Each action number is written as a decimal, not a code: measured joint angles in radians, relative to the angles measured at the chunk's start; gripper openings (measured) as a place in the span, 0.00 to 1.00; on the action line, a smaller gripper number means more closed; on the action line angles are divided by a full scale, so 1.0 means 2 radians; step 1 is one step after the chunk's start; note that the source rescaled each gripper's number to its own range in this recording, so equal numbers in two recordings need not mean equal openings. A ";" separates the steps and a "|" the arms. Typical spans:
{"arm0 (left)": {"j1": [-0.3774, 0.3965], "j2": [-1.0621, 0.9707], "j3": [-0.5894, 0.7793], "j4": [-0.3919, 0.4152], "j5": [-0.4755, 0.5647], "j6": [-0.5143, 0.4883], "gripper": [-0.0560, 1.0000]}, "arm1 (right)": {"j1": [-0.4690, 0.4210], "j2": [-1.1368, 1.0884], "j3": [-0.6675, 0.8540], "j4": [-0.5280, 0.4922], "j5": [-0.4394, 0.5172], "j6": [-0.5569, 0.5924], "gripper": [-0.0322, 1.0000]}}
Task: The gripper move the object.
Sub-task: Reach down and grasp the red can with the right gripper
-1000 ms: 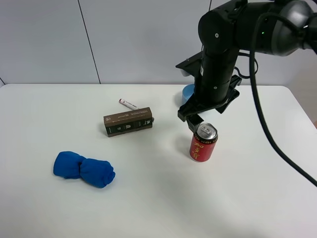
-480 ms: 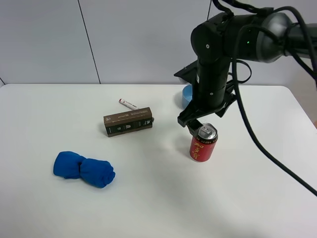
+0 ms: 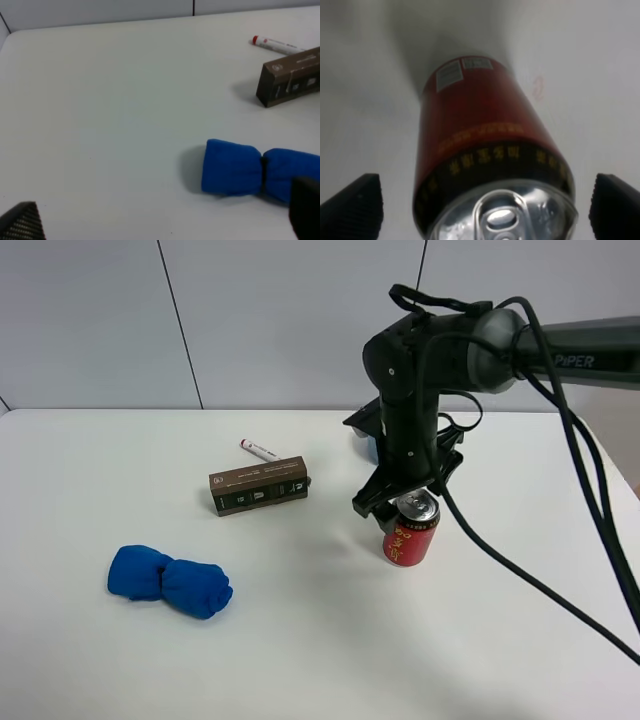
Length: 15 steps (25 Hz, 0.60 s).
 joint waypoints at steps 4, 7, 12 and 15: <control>0.000 0.000 0.000 0.000 0.000 0.000 1.00 | 0.000 0.015 0.000 0.000 0.000 0.000 0.57; 0.000 0.000 0.000 0.000 0.000 0.000 1.00 | 0.000 0.021 0.000 0.000 0.000 0.000 0.57; 0.000 0.000 0.000 0.000 0.000 0.000 1.00 | 0.000 0.033 0.000 0.000 0.002 0.000 0.45; 0.000 0.000 0.000 0.000 0.000 0.000 1.00 | 0.000 0.034 0.000 -0.002 0.002 0.000 0.12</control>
